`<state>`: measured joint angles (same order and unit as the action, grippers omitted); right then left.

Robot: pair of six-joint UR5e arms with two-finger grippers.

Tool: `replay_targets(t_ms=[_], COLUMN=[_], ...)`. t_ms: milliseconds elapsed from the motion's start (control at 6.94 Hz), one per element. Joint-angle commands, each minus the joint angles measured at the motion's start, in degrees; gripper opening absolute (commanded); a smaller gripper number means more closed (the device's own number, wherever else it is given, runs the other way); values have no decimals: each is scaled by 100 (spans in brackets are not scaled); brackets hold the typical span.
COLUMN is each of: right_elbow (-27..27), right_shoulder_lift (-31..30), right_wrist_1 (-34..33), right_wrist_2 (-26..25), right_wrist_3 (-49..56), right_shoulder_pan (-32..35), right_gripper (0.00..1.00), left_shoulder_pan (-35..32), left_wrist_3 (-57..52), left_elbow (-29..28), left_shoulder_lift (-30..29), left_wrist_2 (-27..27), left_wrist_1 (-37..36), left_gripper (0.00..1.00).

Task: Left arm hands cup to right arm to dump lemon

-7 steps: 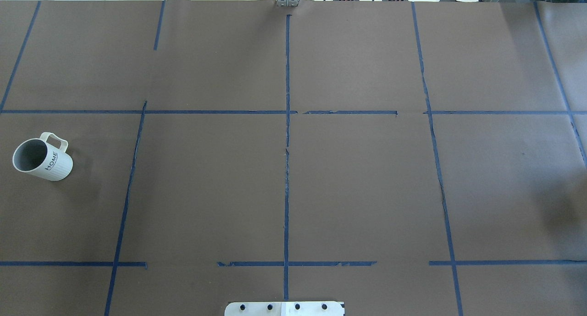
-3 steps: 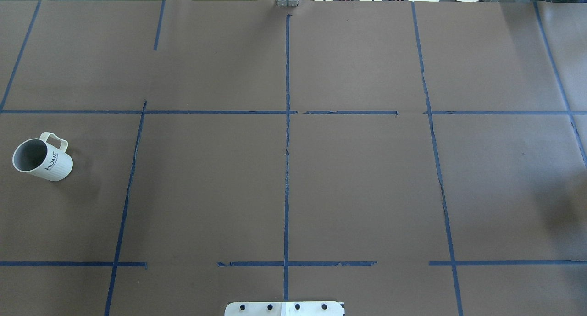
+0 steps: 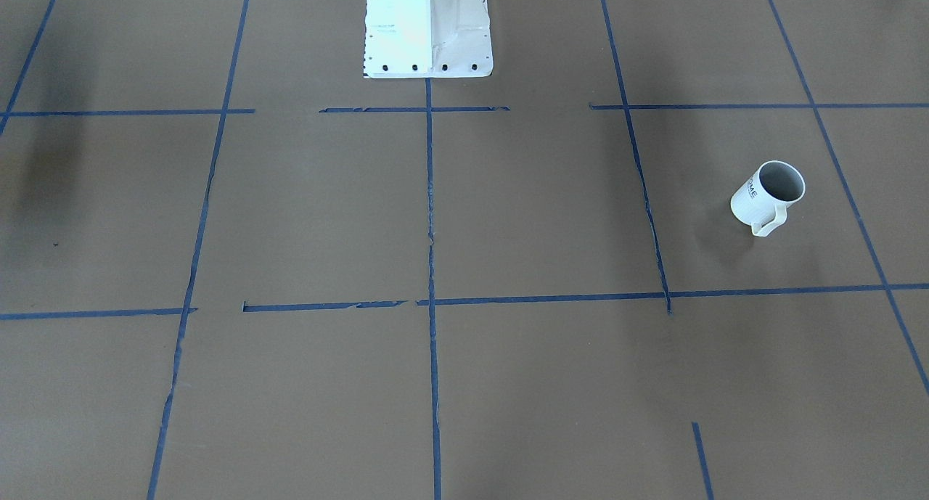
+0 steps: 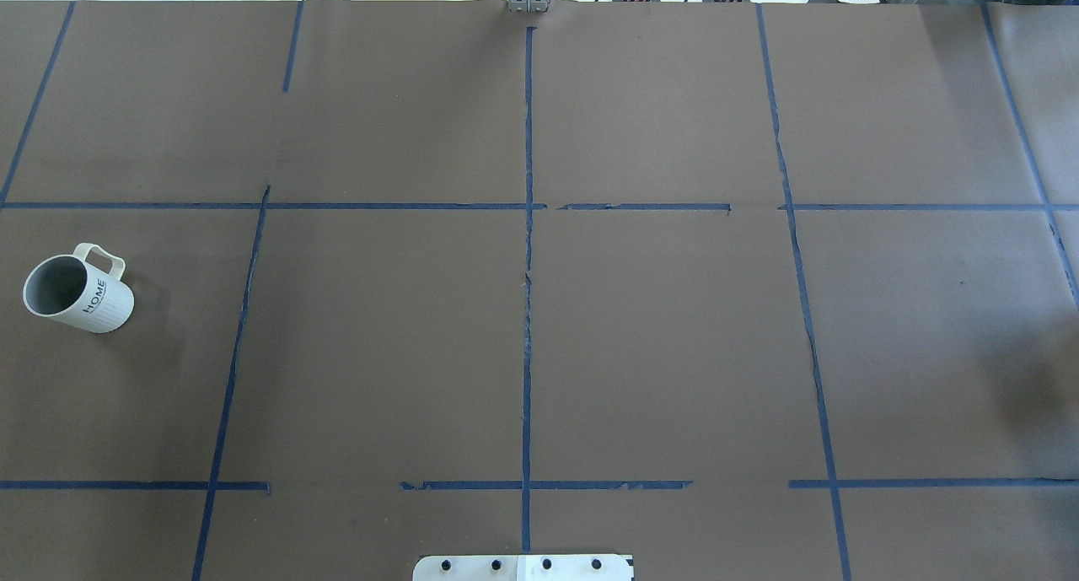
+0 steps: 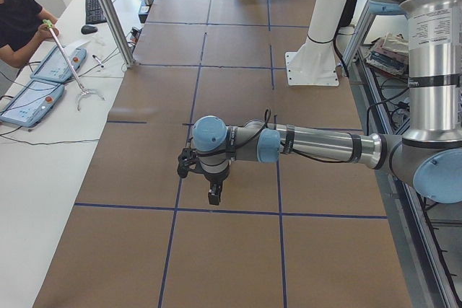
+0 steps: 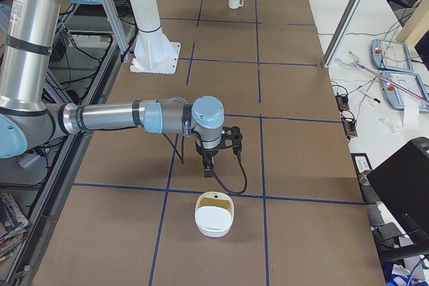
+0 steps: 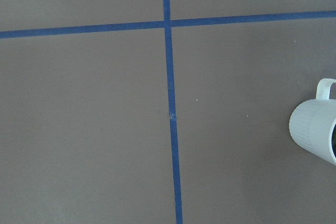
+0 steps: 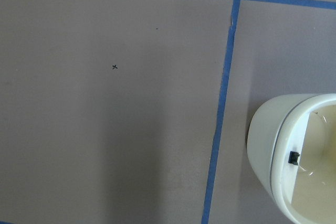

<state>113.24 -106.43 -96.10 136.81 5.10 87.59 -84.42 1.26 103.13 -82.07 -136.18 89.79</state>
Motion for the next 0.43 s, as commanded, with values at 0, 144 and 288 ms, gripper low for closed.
replay_targets(t_ms=[0, 144, 288], right_elbow=[40, 41, 41], right_shoulder_lift=[17, 34, 43], right_wrist_1=[3, 3, 3], right_wrist_2=[12, 12, 12], right_wrist_3=[-18, -18, -9], right_shoulder_pan=[-14, -32, -136], right_gripper=[100, 100, 100], left_shoulder_pan=[913, 1249, 1844], left_wrist_3=[1692, 2415, 2875], left_elbow=[-39, -56, -91], left_shoulder_lift=[-46, -54, -81], left_wrist_2=[-31, -23, 29], left_wrist_1=[1279, 1826, 2066], left_gripper=[100, 100, 100])
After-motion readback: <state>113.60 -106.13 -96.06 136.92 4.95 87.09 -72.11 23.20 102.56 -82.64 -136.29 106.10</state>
